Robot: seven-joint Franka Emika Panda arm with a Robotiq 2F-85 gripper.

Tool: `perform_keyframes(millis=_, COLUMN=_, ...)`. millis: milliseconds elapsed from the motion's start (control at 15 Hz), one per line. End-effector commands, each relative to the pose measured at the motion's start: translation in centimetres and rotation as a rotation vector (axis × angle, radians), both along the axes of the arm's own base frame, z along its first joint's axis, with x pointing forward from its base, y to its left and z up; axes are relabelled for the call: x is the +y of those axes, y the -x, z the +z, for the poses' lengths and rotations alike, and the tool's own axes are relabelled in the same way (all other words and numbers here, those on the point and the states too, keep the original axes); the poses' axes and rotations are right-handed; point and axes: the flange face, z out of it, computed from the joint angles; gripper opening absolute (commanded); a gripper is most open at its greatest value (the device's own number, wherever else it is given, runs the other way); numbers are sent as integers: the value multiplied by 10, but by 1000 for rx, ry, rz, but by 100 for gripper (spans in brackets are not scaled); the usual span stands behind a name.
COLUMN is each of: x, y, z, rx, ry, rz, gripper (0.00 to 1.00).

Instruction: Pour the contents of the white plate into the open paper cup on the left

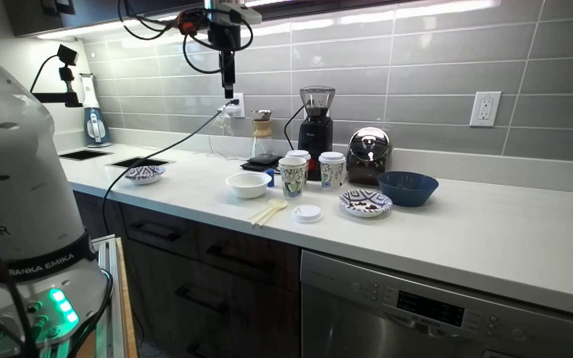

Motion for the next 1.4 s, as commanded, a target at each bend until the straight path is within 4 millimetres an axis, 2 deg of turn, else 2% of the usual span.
perform_keyframes(millis=0, x=-21, y=-36, z=1, rx=25, ry=-40, rz=-57, gripper=100)
perform_keyframes(millis=400, x=-67, y=-65, z=6, rx=14, ry=-100, rz=-104, gripper=100)
perform_keyframes(millis=667, x=-87, y=-82, z=2, rx=-3, ry=-127, rz=-110, gripper=100)
perform_keyframes(millis=733, x=-90, y=-85, z=1, rx=10, ry=-140, rz=-119, gripper=100)
perform_keyframes(millis=800, x=-85, y=-72, z=0, rx=5, ry=-99, rz=-118, gripper=100)
perform_keyframes(millis=1000, x=-90, y=-80, z=-3, rx=10, ry=-108, rz=-125, gripper=100)
perform_keyframes(millis=1333, x=-90, y=-82, z=-3, rx=11, ry=-109, rz=-126, gripper=100)
